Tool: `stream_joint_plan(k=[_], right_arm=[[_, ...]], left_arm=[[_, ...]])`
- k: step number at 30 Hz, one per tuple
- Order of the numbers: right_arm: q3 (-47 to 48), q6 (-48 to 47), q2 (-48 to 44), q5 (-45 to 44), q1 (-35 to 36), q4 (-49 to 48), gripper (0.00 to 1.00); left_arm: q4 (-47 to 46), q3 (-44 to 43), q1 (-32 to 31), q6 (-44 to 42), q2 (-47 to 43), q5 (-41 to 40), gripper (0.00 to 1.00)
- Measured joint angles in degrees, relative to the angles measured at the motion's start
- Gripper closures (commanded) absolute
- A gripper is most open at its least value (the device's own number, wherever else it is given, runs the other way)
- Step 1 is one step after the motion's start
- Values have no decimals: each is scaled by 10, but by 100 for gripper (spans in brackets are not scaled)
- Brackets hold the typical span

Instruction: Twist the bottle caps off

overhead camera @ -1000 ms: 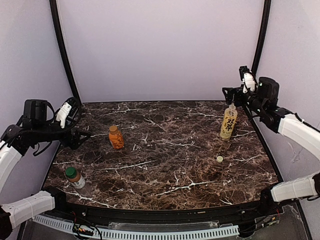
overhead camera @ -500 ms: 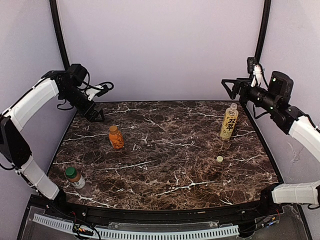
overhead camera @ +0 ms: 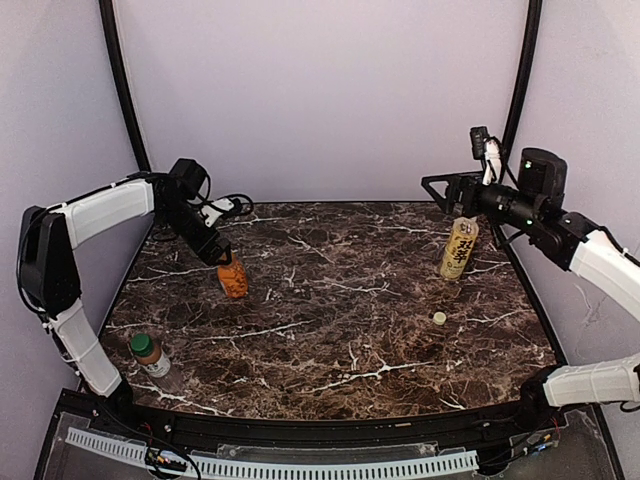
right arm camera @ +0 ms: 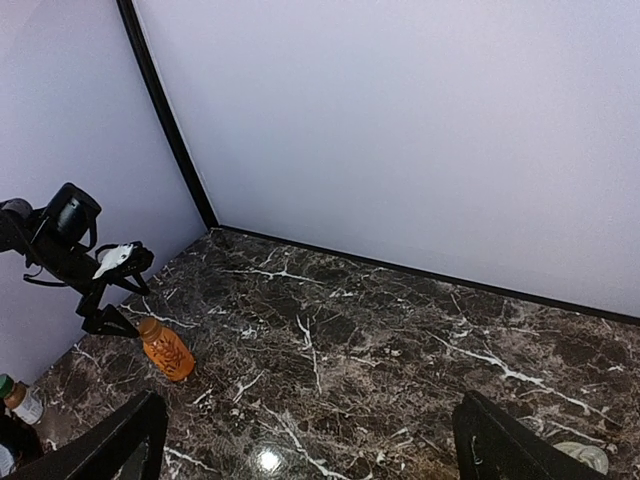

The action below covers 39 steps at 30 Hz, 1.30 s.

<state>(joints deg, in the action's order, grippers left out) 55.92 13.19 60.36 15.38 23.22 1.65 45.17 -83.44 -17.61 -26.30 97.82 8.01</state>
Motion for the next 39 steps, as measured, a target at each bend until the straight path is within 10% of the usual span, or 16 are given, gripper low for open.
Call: stream_joint_plan(k=[12, 19, 27, 39], right_arm=[[6, 2, 34, -14, 18, 14, 1], [7, 2, 43, -19, 19, 14, 1], [7, -26, 49, 24, 44, 9, 4], [69, -200, 219, 130, 269, -67, 2]], left_arm=[[-72, 14, -6, 14, 52, 23, 47], [-72, 14, -6, 3, 52, 44, 97], [-30, 4, -30, -15, 39, 58, 99], [149, -116, -197, -101, -162, 123, 99]])
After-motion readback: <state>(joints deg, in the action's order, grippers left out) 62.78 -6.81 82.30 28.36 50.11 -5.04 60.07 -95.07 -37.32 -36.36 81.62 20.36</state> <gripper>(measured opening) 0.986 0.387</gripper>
